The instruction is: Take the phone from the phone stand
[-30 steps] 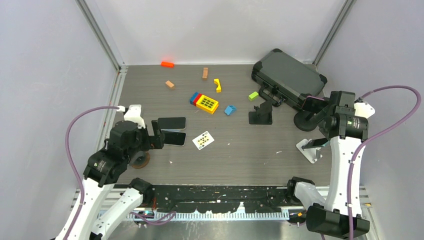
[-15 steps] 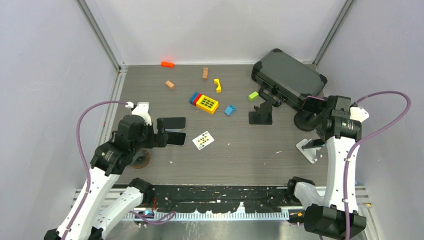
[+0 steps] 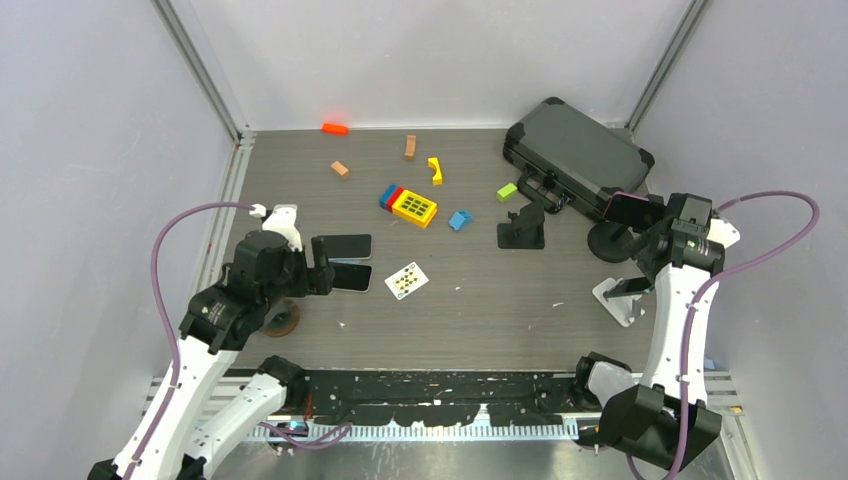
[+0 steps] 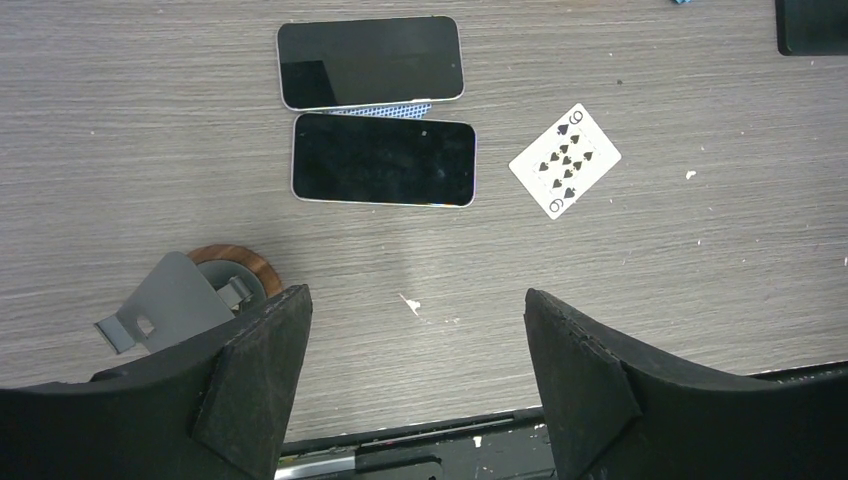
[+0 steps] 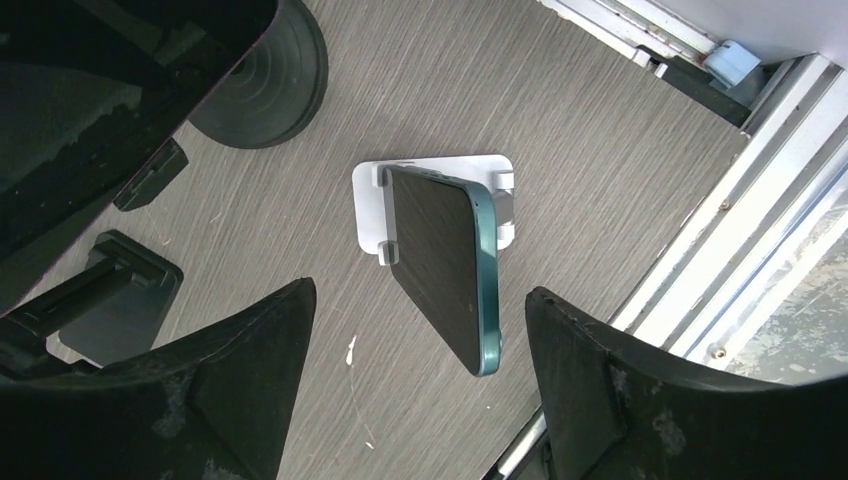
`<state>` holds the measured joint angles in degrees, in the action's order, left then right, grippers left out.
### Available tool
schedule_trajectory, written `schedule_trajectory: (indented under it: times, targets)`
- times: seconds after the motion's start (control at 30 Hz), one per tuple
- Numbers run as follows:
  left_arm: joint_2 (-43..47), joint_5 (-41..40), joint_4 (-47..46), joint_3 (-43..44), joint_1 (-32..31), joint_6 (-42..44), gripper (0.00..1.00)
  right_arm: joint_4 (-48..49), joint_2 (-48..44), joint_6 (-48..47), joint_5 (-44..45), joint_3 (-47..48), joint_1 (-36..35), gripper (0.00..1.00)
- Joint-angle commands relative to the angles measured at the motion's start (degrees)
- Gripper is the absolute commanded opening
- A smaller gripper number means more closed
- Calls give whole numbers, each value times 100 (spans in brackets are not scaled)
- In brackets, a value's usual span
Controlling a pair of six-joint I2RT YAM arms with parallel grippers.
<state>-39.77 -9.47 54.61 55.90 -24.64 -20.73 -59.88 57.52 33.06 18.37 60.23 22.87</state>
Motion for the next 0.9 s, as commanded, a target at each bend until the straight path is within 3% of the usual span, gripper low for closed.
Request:
schedule_trajectory:
  times: [0.0, 0.43, 0.87]
  targets:
    - [4, 103, -295, 28, -23, 25, 79, 372, 17, -119, -373, -87, 252, 80]
    - [4, 160, -337, 1, -28, 25, 76, 608, 124, -71, -649, -329, 617, 59]
    - [30, 200, -379, -22, -41, 25, 76, 625, 59, -75, -737, -300, 648, 26]
